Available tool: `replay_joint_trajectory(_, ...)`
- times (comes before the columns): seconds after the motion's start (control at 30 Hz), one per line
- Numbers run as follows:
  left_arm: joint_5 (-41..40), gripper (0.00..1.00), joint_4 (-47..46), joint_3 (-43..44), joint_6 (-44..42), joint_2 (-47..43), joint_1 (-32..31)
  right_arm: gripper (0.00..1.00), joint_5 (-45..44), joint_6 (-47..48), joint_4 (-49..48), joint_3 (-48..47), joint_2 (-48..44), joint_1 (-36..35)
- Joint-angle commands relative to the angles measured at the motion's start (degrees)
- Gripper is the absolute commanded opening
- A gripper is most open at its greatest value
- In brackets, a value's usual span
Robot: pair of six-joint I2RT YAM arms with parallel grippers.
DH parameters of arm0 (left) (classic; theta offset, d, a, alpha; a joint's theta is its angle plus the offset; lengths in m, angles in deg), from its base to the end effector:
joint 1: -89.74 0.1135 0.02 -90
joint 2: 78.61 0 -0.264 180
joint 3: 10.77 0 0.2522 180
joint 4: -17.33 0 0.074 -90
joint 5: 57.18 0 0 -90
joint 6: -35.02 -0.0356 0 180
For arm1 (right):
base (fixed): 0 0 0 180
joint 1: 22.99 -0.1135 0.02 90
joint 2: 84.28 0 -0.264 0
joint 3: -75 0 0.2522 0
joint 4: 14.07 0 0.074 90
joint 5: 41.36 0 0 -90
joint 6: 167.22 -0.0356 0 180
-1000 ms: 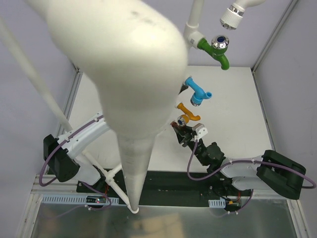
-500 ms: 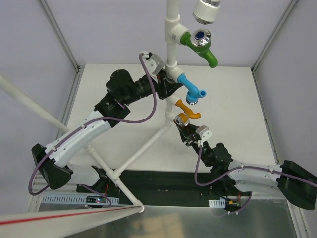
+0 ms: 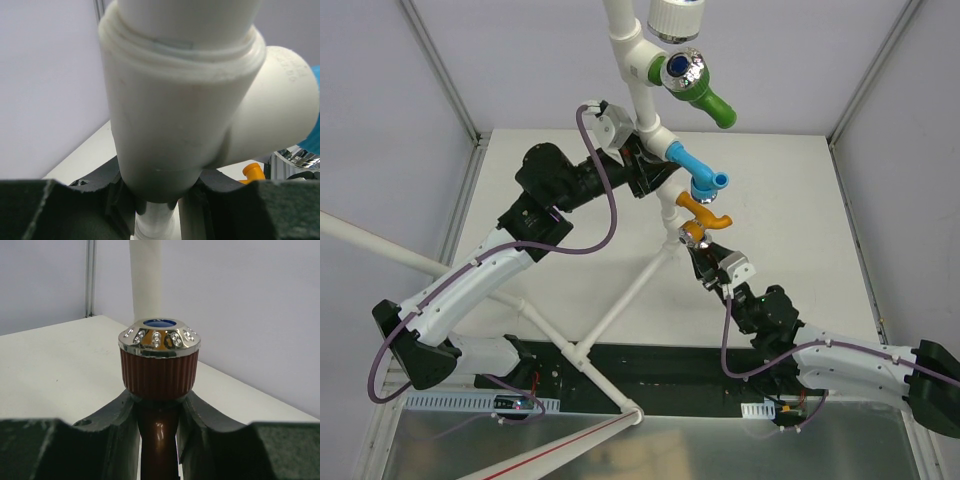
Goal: Install the water faucets
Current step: Install the water faucet onto the adaptor.
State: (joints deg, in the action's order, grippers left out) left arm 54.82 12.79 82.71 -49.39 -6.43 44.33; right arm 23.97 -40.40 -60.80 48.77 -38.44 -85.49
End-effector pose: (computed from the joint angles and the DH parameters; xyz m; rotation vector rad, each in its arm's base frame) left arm 0.1804 -0.2020 0.5031 0.7321 0.9666 -0.9986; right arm 0.0909 0.1424 0.2667 -0.5722 0.9919 0.1620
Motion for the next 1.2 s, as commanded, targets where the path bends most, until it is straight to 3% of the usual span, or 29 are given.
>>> replay_joint_trajectory(0.0, 2.61, 0.0, -9.47, 3.34, 10.85, -3.98, -2.23, 0.0, 0.93, 2.81, 4.15, -2.56, 1.79, -0.08)
replay_joint_trajectory(0.77, 6.48, 0.0, -11.05, 3.6, 16.65, -4.42, -0.91, 0.0, 13.67, 33.22, 6.0, -1.16, 2.85, 0.1)
replay_joint_trajectory(0.9, 6.74, 0.0, -10.79, 3.16, 17.0, -5.03, -0.73, 0.0, 15.61, 37.53, 10.21, -1.94, 2.41, 0.36)
replay_joint_trajectory(1.07, 6.92, 0.0, -10.7, 2.63, 17.53, -5.65, -0.65, 0.0, 17.11, 37.02, 12.94, -3.26, 2.84, 0.36)
replay_joint_trajectory(1.17, 7.44, 0.0, -11.14, 2.63, 18.15, -5.91, -0.56, 0.0, 18.86, 31.76, 12.59, -3.44, 3.11, 1.06)
